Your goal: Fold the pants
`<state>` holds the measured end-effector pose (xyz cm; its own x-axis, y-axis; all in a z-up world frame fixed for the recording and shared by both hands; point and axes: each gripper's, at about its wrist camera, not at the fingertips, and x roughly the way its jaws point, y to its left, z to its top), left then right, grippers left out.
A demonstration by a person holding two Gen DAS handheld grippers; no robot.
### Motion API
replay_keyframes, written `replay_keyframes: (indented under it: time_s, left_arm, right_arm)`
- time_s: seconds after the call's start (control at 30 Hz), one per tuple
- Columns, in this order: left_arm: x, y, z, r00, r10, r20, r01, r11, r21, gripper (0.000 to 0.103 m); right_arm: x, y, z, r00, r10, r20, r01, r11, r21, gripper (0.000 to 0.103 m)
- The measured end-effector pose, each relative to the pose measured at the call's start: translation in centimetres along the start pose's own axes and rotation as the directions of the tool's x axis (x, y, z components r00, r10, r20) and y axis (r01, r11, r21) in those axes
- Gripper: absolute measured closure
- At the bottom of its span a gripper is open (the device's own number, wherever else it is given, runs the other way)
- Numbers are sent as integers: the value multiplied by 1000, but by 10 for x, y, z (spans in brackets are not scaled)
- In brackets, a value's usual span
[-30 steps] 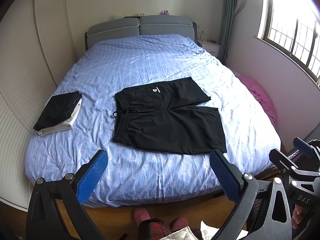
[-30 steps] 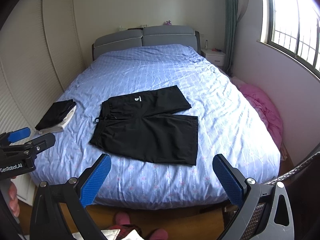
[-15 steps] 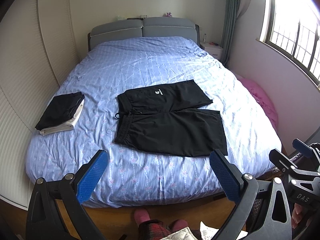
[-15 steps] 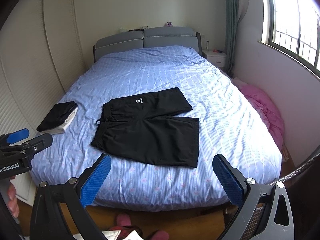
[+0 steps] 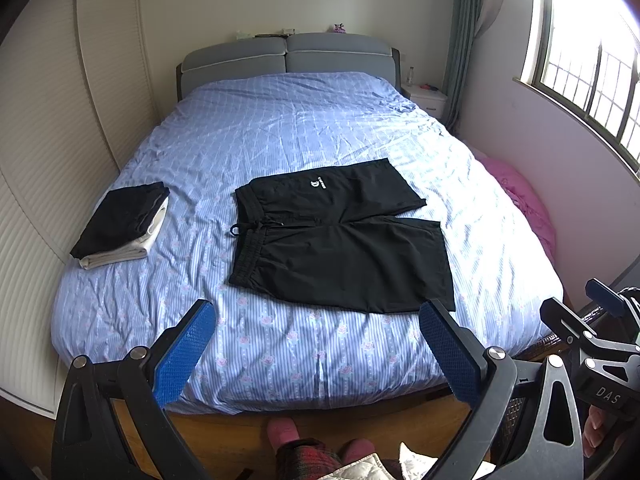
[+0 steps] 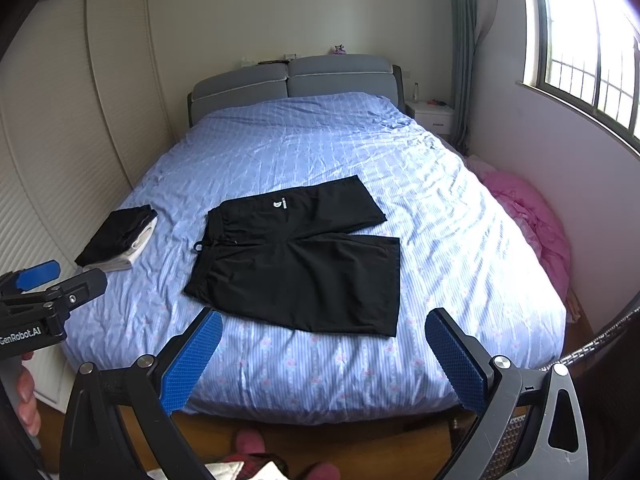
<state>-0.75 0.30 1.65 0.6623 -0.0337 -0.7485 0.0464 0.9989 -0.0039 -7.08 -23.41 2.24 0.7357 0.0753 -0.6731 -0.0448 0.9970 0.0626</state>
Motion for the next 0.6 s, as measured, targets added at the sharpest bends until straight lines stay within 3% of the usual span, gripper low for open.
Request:
replay_keyframes:
  time_s: [0.6]
  left_arm:
    - [12, 0, -1, 999, 6, -36, -6, 1000, -12, 0]
  right_arm:
    - [10, 0, -3, 1000, -2, -27, 2, 1000, -4, 0]
